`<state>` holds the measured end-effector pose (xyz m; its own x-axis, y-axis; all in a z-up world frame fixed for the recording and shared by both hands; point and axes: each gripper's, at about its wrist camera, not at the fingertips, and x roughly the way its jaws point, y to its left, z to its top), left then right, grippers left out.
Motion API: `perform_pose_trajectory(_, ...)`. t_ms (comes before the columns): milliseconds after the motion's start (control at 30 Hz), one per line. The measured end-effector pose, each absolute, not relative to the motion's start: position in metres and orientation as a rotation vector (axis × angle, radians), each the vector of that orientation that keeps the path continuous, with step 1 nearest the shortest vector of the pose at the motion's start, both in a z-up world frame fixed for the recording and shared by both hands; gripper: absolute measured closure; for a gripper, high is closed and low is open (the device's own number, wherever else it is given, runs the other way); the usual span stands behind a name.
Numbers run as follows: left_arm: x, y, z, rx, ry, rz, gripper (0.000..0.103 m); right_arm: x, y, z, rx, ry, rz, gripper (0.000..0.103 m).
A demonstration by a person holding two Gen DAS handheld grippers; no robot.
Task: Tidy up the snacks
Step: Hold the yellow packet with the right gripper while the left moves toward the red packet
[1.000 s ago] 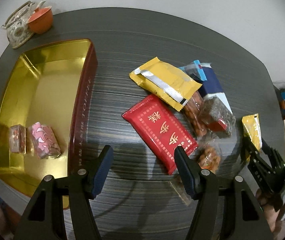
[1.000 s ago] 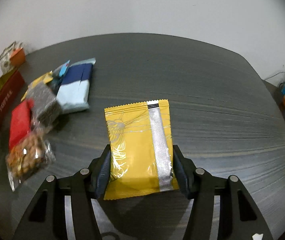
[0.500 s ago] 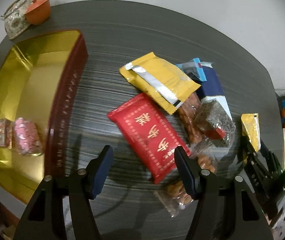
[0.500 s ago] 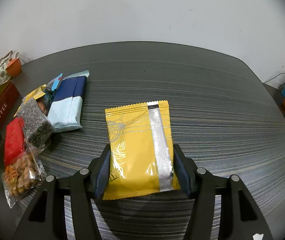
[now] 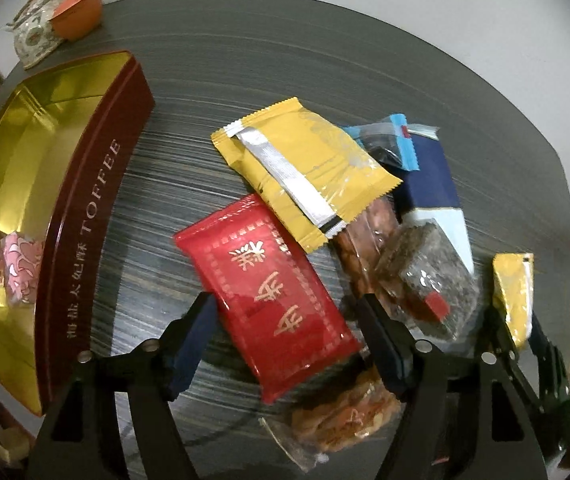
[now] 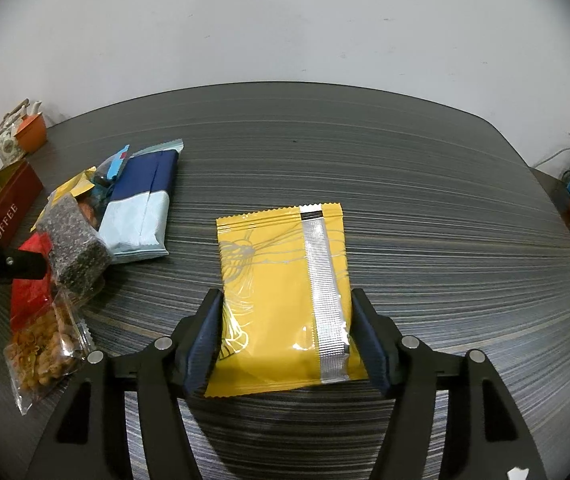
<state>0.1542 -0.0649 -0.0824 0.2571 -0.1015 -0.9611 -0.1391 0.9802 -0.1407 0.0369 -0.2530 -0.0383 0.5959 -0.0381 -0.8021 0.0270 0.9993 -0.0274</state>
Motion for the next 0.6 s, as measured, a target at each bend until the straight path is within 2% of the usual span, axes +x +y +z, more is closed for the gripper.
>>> perform_pose_trajectory(467,0.153,-0.055,-0.096,-0.163,1.324,0.005,0.03,0.037,-0.252,-0.038,-0.016,0.934,-0.035,0.039)
perform_pose_trajectory(533,0.152,-0.056,-0.097,-0.144,1.328,-0.008,0.034,0.037,-0.251,-0.038,-0.016,0.934,-0.036,0.039)
perform_pose_trajectory(600,0.148,-0.058,-0.096,-0.134,1.327,-0.032,0.041,0.037,-0.251,-0.038,-0.017,0.935,-0.036,0.039)
